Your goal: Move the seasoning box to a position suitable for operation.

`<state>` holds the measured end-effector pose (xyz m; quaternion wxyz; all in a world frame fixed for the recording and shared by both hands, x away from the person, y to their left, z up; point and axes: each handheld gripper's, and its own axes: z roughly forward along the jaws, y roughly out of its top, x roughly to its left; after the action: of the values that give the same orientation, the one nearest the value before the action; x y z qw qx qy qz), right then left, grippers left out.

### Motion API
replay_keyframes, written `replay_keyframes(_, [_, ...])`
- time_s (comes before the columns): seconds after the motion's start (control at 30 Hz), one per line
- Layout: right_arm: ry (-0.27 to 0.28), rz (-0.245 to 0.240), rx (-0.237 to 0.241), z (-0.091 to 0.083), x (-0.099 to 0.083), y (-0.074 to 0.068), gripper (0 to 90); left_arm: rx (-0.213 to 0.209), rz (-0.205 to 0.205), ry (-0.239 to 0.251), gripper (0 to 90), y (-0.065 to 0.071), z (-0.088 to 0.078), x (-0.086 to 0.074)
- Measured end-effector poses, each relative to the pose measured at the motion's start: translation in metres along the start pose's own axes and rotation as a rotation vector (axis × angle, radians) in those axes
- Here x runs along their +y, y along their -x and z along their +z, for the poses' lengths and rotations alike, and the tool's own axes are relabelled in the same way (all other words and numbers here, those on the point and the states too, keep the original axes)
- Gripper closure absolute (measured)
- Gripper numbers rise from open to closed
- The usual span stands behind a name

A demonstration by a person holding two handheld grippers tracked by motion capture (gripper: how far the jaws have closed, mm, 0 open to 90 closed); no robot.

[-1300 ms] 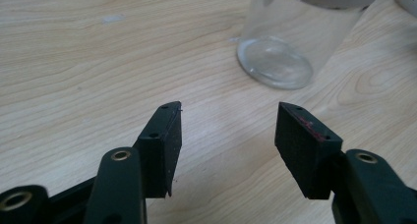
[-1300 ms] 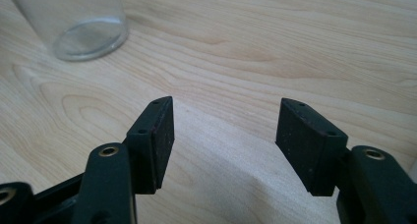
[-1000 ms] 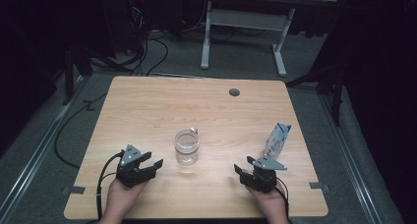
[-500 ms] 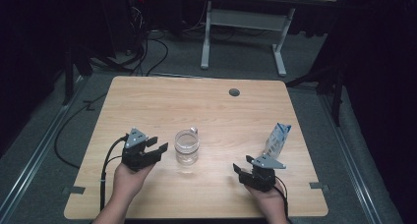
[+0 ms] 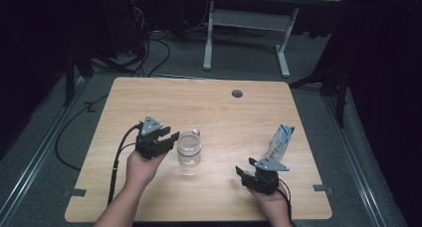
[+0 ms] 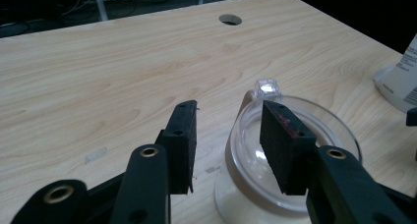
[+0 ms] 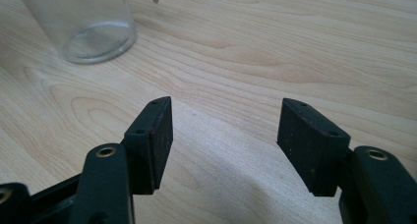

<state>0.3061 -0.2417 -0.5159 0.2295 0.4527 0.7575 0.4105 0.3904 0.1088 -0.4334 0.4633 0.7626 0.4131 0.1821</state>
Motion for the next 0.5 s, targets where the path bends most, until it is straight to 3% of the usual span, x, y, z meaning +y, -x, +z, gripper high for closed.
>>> replay_keyframes(0.23, [-0.001, 0.002, 0.001, 0.000, 0.000, 0.000, 38.5, 0.000, 0.001, -0.019, 66.0, 0.005, 0.018, 0.008])
replay_keyframes(0.33, [-0.002, 0.003, 0.002, 0.000, 0.000, -0.001, 38.5, -0.013, -0.017, -0.036, 83.5, 0.006, 0.028, 0.011])
replay_keyframes(0.37, [-0.003, 0.004, 0.002, 0.001, 0.000, -0.001, 38.5, -0.012, -0.016, -0.045, 83.5, 0.006, 0.031, 0.012])
replay_keyframes(0.43, [-0.001, 0.003, 0.004, 0.000, 0.000, -0.001, 38.5, -0.004, 0.014, -0.056, 90.0, 0.008, 0.037, 0.013])
replay_keyframes(0.5, [-0.001, 0.009, 0.004, 0.000, 0.000, -0.001, 38.5, -0.001, 0.043, -0.065, 90.0, 0.012, 0.043, 0.016])
